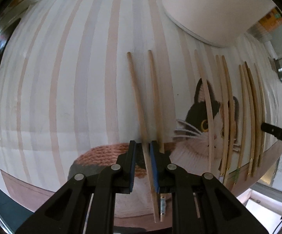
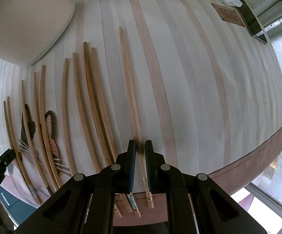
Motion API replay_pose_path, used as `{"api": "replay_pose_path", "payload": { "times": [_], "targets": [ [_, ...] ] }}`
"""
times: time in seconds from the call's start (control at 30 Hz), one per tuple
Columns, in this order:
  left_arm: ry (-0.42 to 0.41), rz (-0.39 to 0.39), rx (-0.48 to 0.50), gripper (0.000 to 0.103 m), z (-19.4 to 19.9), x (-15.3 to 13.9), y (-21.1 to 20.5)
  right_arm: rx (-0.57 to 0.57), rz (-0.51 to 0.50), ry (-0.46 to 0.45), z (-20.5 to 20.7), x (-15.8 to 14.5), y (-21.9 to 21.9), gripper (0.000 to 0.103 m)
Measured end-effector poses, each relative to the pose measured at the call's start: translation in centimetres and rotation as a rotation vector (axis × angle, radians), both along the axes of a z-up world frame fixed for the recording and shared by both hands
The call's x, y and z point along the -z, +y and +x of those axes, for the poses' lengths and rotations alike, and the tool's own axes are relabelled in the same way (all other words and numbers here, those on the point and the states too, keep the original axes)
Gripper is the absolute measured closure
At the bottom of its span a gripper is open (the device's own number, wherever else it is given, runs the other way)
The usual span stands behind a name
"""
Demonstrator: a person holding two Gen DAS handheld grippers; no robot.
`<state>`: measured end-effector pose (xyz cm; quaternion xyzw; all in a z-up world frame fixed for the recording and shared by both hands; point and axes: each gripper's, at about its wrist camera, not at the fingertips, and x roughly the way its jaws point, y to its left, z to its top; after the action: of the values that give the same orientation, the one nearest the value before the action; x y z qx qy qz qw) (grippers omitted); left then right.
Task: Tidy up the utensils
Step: 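Lift the held chopstick with the left tool while the right tool lifts its chopstick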
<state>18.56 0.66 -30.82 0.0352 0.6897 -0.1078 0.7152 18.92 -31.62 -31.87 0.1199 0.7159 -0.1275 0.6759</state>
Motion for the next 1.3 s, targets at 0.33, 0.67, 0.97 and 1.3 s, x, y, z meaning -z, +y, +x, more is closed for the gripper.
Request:
{"api": "replay_pose_path", "payload": {
  "times": [0.33,0.67,0.97,1.3],
  "targets": [
    [-0.035,0.092,0.013,0.098,-0.5,0.2,-2.4,0.014,-0.010,0.018,-1.0,-0.1,-0.7,0.096],
    [-0.039,0.092,-0.016,0.095,2.4,-0.2,-2.8,0.048,0.034,0.026,0.4,0.3,-1.7,0.085],
    [-0.049,0.086,0.001,0.095,4.5,-0.7,-2.5,0.065,-0.007,0.016,3.3,0.8,-1.2,0.070],
    [-0.109,0.143,0.000,0.099,5.8,-1.0,-1.7,0.073,-0.067,-0.051,2.8,0.1,0.9,0.096]
  ]
}}
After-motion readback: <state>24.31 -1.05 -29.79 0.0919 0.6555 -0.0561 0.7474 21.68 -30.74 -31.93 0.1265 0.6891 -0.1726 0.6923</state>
